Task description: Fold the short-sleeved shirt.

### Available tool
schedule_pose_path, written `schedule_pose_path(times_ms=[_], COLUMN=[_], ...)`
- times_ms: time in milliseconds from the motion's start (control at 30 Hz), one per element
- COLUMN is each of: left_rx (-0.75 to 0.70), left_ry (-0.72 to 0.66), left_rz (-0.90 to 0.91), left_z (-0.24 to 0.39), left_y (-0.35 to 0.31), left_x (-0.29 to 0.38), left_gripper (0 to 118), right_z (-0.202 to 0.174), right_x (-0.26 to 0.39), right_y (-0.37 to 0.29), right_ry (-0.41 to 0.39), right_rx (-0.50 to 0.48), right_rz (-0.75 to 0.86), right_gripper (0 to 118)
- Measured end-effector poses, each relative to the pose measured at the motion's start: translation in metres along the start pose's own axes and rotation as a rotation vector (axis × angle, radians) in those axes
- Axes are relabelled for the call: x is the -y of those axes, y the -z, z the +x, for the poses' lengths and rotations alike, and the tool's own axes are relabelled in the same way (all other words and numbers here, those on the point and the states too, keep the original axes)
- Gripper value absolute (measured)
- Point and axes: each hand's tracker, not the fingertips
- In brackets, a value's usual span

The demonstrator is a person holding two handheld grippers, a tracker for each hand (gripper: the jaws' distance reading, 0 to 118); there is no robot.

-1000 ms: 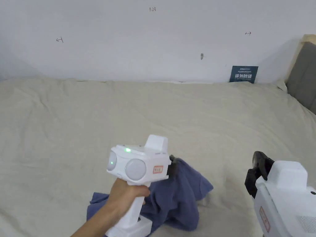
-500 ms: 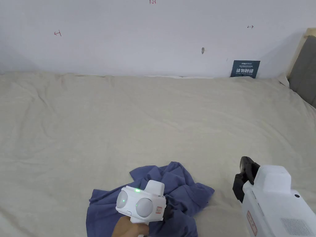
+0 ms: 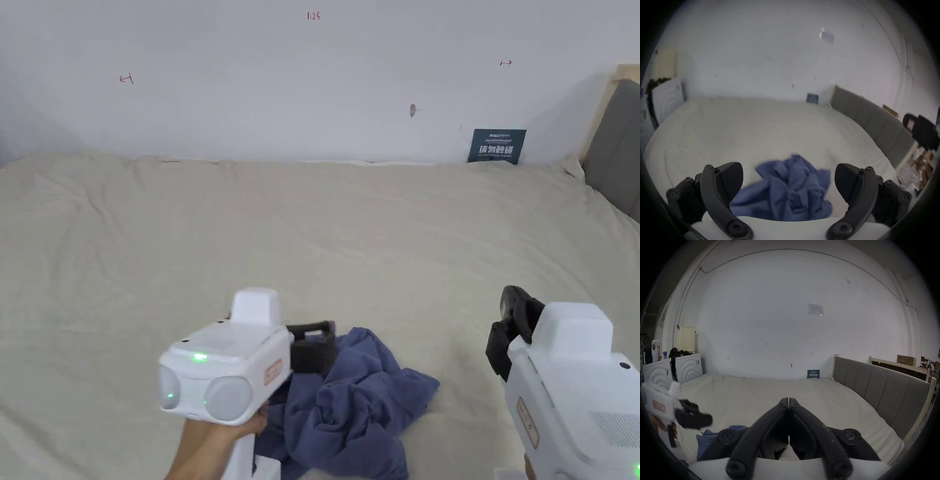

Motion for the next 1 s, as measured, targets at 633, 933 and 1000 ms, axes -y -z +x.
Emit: schedule_pose_path(times_ms=[633, 933, 1000], left_rx=[-0.286, -0.25, -0.222], left_ry=[0.116, 0.059, -0.023], left_rz=[0.327, 0.168, 0.095], left_z=[-0.056, -0.067, -0.072], left_y=[-0.071, -0.052, -0.046], left_x=[-0.018, -0.021, -0.012], left_gripper=[3, 0, 0], right_z=[-0.02, -0.02, -0.019], right_x=[-0.017, -0.016, -0.014], right_y=[-0.002, -0.003, -0.002], right_ry=[-0.033, -0.027, -0.026], right_rx=[-0.029, -0.035, -0.033], right_rz=[0.062, 0.061, 0.054], right_gripper=[1, 1, 1])
